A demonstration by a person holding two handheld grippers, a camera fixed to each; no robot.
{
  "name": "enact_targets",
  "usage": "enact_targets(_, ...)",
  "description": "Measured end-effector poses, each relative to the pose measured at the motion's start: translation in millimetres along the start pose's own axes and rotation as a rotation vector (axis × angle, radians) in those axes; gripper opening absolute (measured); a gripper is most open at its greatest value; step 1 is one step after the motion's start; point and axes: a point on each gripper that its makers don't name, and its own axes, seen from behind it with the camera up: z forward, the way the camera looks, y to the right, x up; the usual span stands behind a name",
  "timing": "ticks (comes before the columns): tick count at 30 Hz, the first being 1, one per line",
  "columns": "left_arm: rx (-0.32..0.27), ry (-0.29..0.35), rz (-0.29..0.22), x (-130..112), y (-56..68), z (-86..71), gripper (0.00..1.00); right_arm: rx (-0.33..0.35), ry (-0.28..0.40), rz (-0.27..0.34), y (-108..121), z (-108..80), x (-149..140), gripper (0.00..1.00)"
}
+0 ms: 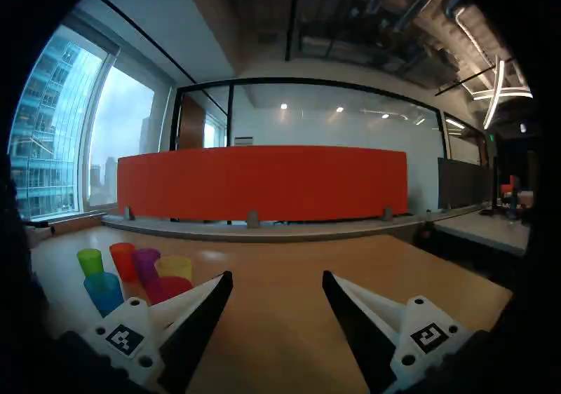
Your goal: Pour water
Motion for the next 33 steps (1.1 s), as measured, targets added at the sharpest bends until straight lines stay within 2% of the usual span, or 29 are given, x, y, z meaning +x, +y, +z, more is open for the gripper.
enact_targets(5,-0.013,0.005,-0.022,21,-2.6,1.0,0.97,0.011,-0.002,-0.008,-3,1.9,19,0.99)
enact_targets(11,-0.055,0.003,-0.042,52,0.5,3.8,0.98,0.030,-0.014,-0.017,-7,8.1,48,0.99)
enact_targets(20,-0.098,-0.019,-0.026,99,-0.7,8.1,0.97,0.063,-0.034,-0.022,-17,15.6,93,0.99)
enact_targets(27,-0.108,-0.020,-0.003,137,-5.3,11.6,0.97,0.097,-0.039,-0.020,-29,21.9,129,0.99)
enact_targets(33,-0.146,-0.010,0.005,170,-1.6,13.2,0.97,0.119,-0.040,-0.006,-34,23.6,155,0.99)
